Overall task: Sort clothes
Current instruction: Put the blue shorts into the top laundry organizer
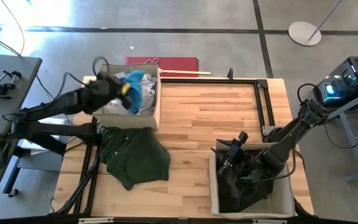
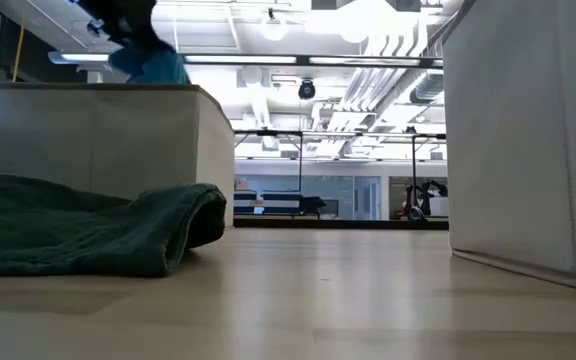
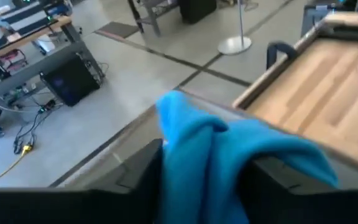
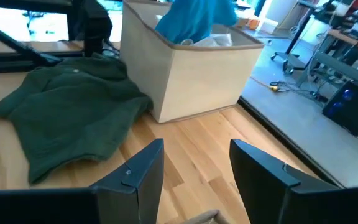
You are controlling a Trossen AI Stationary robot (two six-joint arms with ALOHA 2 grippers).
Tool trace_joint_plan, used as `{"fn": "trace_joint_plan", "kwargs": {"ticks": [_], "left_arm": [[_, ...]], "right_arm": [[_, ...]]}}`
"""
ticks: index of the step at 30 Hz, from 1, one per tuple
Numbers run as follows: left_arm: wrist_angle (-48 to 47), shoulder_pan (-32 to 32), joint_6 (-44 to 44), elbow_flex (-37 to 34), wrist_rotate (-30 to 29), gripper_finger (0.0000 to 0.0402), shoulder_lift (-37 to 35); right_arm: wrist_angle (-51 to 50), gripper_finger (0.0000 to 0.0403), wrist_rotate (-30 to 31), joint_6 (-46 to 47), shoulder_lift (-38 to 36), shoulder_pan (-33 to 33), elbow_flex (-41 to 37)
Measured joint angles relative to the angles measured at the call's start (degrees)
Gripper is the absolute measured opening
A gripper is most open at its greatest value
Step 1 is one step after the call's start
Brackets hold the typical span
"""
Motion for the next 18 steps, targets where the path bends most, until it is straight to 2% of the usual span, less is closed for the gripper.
{"fn": "trace_joint_plan", "kwargs": {"ticks": [4,8,10,12,16,18], "left_arm": [[-0.63,7.85,1.83,4.35,7.13,0.0215,0.20],[-1.71,12.57,1.94,6.15,18.00,0.0221,0.55],[-3.17,13.55,1.50,6.18,21.09,0.0218,0.88],[-4.59,14.29,0.19,6.18,20.51,0.0213,1.92],[-5.62,17.20,0.50,6.18,15.17,0.0208,5.13],[-6.02,18.96,0.42,6.17,17.11,0.0207,7.31]], "right_arm": [[0.00,0.0172,-0.68,0.09,0.00,0.02,0.00],[0.02,0.0172,-0.83,0.22,0.00,0.02,0.00],[0.02,0.0172,-0.87,0.28,0.00,0.02,0.00],[0.06,0.0172,-0.88,0.37,0.00,0.01,0.00],[0.09,0.0172,-0.88,0.39,0.00,0.00,0.00],[0.22,0.0172,-0.88,0.42,0.00,0.02,0.00]]}}
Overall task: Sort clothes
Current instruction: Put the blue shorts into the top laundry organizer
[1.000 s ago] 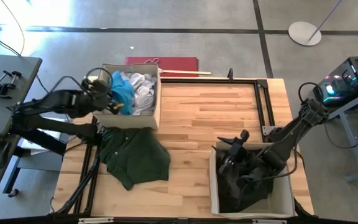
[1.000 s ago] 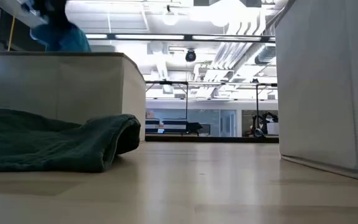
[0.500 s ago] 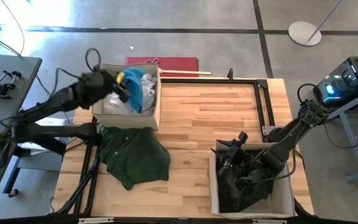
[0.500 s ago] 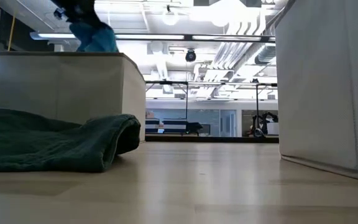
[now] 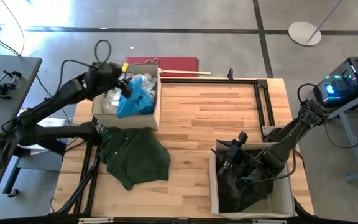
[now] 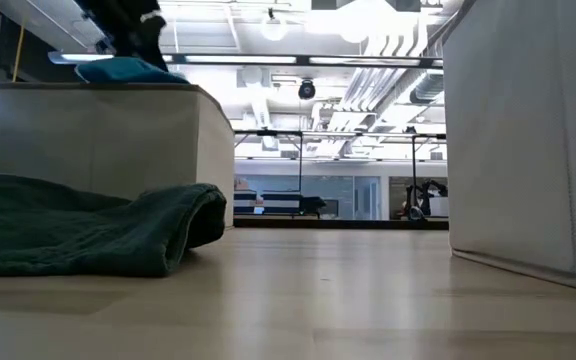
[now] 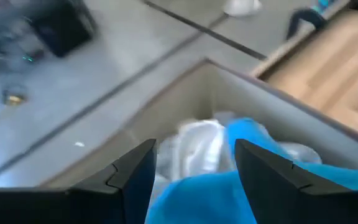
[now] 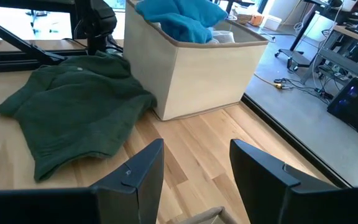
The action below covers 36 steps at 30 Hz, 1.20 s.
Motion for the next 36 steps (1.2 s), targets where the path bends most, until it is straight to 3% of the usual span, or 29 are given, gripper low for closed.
{"fn": "trace_joint_plan", "kwargs": {"ticks": [4,6,13,19,23,31,33,36], "left_arm": [[2.17,1.18,-0.01,-2.06,12.95,0.0207,3.94],[2.35,1.03,0.02,-2.11,16.73,0.0207,5.10],[4.55,-2.14,0.06,-1.77,19.84,0.0206,1.61],[1.59,-4.10,-1.27,-1.69,38.58,0.0203,-1.63],[-6.60,-4.34,-1.46,-2.60,32.02,0.0181,1.40],[-3.51,2.06,-1.98,-7.10,2.98,0.0117,12.26],[-2.00,4.56,-1.95,-7.33,0.53,0.0102,15.45],[-0.46,7.49,-1.55,-8.38,4.67,0.0084,20.16]], "right_arm": [[0.06,0.0172,0.01,0.00,0.00,-0.01,0.00],[0.06,0.0172,0.00,0.00,0.00,-0.01,0.00],[0.04,0.0172,0.02,0.00,0.00,0.00,0.00],[0.27,0.0172,0.55,0.00,0.00,-0.02,0.00],[0.73,0.0172,0.85,-0.02,-0.02,-0.02,0.00],[1.50,0.0172,0.63,0.00,-0.03,-0.02,0.00],[1.50,0.0172,0.63,0.00,-0.04,-0.02,0.00],[1.50,0.0172,0.59,0.00,-0.04,-0.02,0.00]]}}
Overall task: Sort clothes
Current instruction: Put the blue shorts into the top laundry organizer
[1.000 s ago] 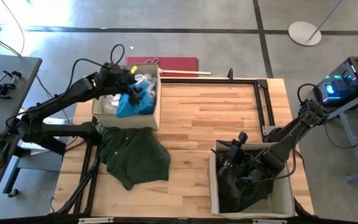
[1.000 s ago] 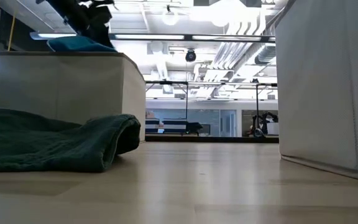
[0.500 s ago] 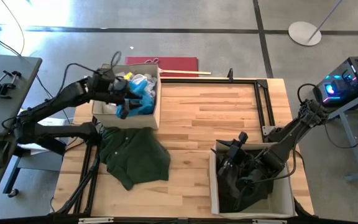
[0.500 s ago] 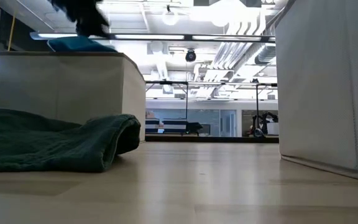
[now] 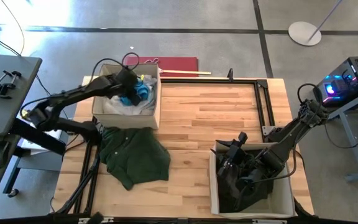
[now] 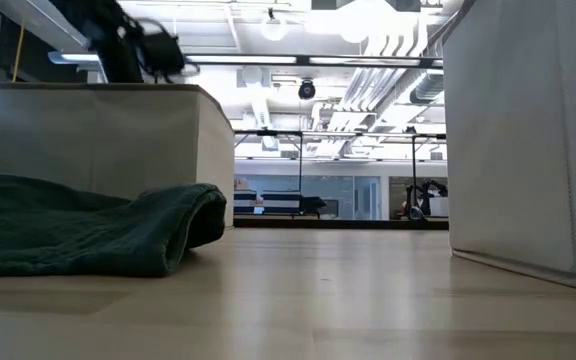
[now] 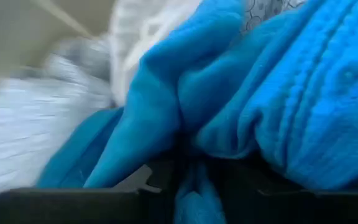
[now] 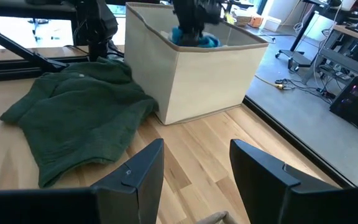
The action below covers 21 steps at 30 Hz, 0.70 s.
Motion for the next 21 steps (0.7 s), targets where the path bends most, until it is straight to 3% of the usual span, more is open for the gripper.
{"fn": "trace_joint_plan", "kwargs": {"ticks": [4,8,17,21], "left_arm": [[3.05,1.79,4.56,-1.34,8.01,0.0071,5.47],[0.42,2.43,5.05,1.18,8.96,0.0067,6.82],[-19.93,0.54,4.60,17.22,9.39,0.0066,-1.38],[-19.98,-1.46,4.51,20.81,9.51,0.0066,-6.29]], "right_arm": [[0.00,0.0172,-0.11,0.00,0.00,0.00,0.00],[0.00,0.0172,-0.13,0.00,0.00,0.00,0.00],[0.00,0.0172,-0.13,0.00,0.00,0.00,0.00],[0.00,0.0172,-0.12,0.00,0.00,0.00,0.00]]}}
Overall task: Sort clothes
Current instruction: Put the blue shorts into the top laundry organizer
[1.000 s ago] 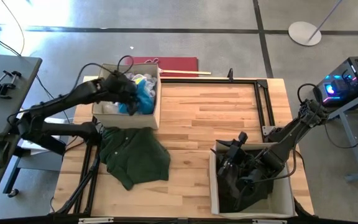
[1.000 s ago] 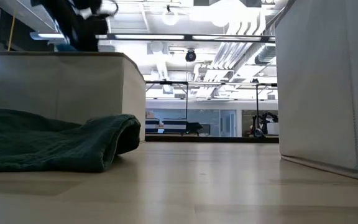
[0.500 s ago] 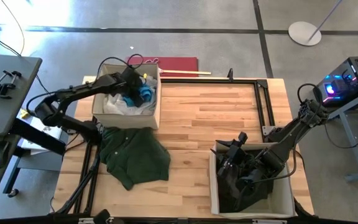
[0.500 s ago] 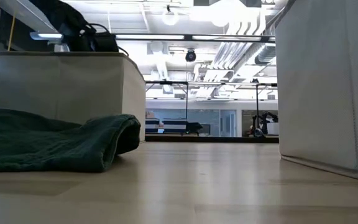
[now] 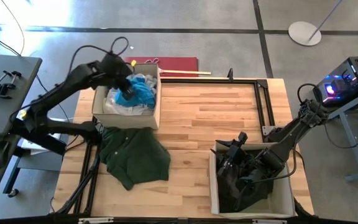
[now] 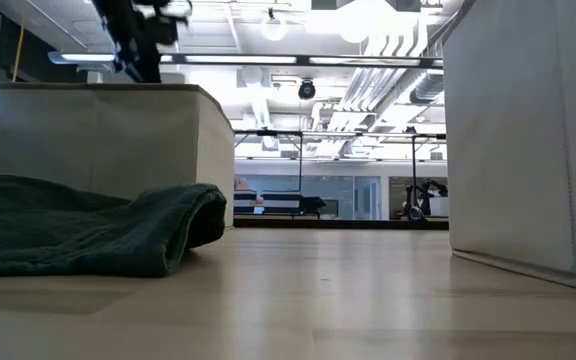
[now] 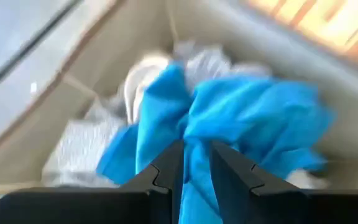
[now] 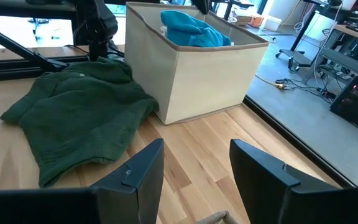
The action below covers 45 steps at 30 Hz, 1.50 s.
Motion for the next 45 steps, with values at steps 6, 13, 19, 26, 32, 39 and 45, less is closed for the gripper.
{"fn": "trace_joint_plan", "kwargs": {"ticks": [6,13,19,26,32,39,45], "left_arm": [[4.54,-2.73,-0.12,-3.88,4.59,0.0063,-3.27],[21.72,-0.86,-2.99,-20.21,-5.48,0.0038,1.43],[26.87,1.78,0.71,-26.62,-5.01,0.0014,10.19],[13.20,1.17,0.86,-15.23,-4.63,0.0001,8.15],[3.08,-2.46,-0.59,0.24,-4.32,0.0001,2.13],[-1.65,-7.49,-4.45,7.55,-1.44,0.0001,-4.79],[-0.74,-10.06,-3.02,5.11,-5.23,0.0018,-7.80]], "right_arm": [[0.00,0.0172,0.01,0.02,0.00,0.00,0.00],[-0.04,0.0172,0.19,0.04,0.58,0.00,0.00],[0.02,0.0172,0.23,0.02,2.50,-0.02,0.00],[0.46,0.0172,0.28,0.00,3.88,-1.02,0.00],[0.63,0.0172,0.28,-0.19,3.91,-1.76,0.00],[0.63,0.0172,0.32,-0.31,3.91,-1.75,0.00],[0.60,0.0172,0.30,-0.42,3.91,-1.75,0.00]]}}
